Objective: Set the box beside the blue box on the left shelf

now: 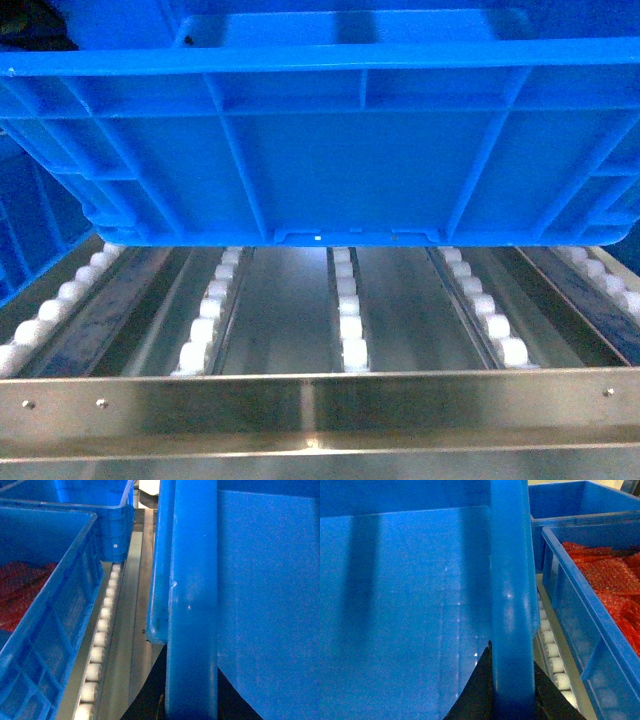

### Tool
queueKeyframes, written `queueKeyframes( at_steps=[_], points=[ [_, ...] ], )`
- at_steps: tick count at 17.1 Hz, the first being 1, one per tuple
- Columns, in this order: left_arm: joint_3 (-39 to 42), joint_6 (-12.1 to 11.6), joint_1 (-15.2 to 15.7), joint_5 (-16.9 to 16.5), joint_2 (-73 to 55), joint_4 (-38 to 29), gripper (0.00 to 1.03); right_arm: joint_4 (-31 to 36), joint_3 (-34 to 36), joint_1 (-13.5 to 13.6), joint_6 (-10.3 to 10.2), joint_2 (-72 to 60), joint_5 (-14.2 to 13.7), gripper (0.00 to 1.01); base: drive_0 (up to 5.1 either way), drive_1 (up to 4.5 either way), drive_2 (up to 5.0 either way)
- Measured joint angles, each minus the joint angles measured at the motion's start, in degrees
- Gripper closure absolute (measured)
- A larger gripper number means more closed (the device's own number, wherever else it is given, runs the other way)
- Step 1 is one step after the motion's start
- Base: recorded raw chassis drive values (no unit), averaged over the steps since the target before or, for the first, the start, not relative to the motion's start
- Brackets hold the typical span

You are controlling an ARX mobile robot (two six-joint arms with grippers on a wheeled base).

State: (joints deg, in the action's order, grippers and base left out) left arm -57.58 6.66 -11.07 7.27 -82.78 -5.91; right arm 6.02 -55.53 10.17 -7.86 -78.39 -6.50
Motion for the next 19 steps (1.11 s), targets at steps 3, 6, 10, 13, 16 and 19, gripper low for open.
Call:
queueKeyframes(
  at_steps=[3, 6, 10, 13, 16, 19],
  points=[
    [0.0, 0.0, 0.0, 0.04, 0.02, 0.07, 0.96, 0.24, 0.0, 0.0, 0.02, 0.0, 0.04, 0.92, 0.1, 1.48, -1.4],
    [0.0, 0.0, 0.0, -0.02, -0.22, -0.68, 0.96, 0.52, 0.0, 0.0, 0.02, -0.17, 0.02, 0.92, 0.0, 0.0, 0.0],
    [0.0, 0.0, 0.0, 0.0, -0.31, -0.02, 0.96, 0.04, 0.0, 0.0, 0.0, -0.24, -0.02, 0.92, 0.0, 0.0, 0.0],
    [0.0, 0.0, 0.0, 0.0, -0.31, -0.02, 0.96, 0.04, 0.0, 0.0, 0.0, -0.24, -0.02, 0.92, 0.0, 0.0, 0.0],
    [0.0, 0.0, 0.0, 0.0, -0.31, -0.04, 0.96, 0.07, 0.0, 0.0, 0.0, -0.24, -0.02, 0.92, 0.0, 0.0, 0.0],
    [0.0, 0.0, 0.0, 0.0, -0.31, -0.02, 0.96, 0.04, 0.0, 0.0, 0.0, -0.24, -0.04, 0.92, 0.0, 0.0, 0.0]
  ],
)
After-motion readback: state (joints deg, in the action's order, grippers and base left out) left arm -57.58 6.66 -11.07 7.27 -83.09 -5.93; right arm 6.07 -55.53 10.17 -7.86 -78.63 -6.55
